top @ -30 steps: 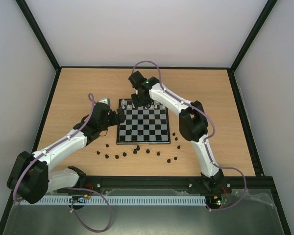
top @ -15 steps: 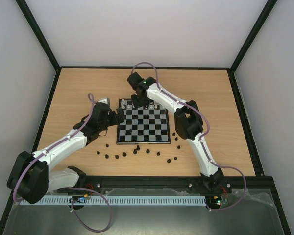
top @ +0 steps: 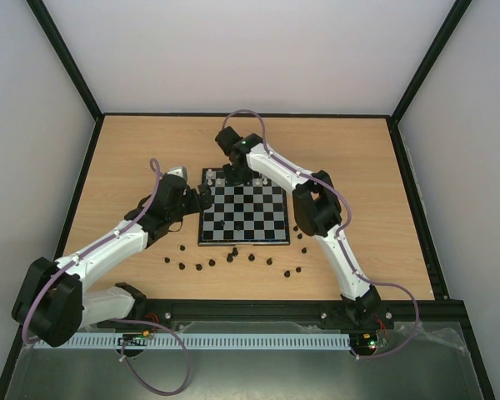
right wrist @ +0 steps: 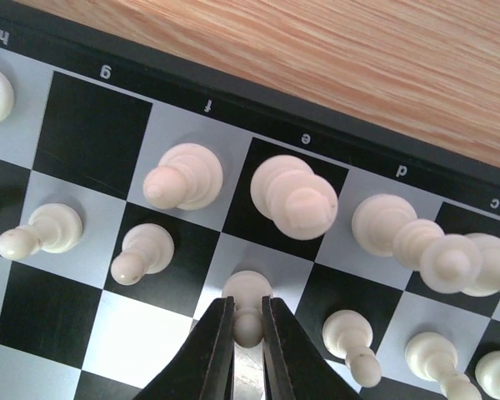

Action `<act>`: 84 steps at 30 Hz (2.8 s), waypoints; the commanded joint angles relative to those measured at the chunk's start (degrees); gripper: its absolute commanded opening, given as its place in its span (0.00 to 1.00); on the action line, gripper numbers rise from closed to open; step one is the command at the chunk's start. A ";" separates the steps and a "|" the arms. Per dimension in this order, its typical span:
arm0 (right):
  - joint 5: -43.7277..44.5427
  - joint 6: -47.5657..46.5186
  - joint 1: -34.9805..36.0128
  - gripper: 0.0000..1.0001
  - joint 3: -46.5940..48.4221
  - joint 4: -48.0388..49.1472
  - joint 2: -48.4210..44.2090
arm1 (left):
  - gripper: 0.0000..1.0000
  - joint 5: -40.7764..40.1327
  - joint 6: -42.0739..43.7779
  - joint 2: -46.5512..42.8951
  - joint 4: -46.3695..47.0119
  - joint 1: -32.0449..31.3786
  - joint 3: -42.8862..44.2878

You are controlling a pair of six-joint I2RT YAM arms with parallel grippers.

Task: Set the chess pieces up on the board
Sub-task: Place the chess piece on the chessboard, then pick up the chess piece at the center of the board.

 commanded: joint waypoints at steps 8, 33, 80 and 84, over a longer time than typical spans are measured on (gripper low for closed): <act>0.37 -0.73 0.28 0.17 1.79 -3.59 0.63 | 0.99 -0.28 0.12 -0.86 0.32 0.50 -0.78; -3.31 -0.29 0.31 0.33 -5.98 -0.62 -10.66 | 0.99 -0.11 0.08 -1.18 0.33 0.50 -0.79; -5.99 10.70 -5.19 0.99 -77.78 33.41 -75.37 | 0.99 -10.13 -5.46 3.91 -4.64 2.08 1.42; -8.18 10.48 -5.18 0.98 -79.46 35.25 -75.38 | 0.99 -11.95 -7.14 6.33 -5.50 2.08 2.73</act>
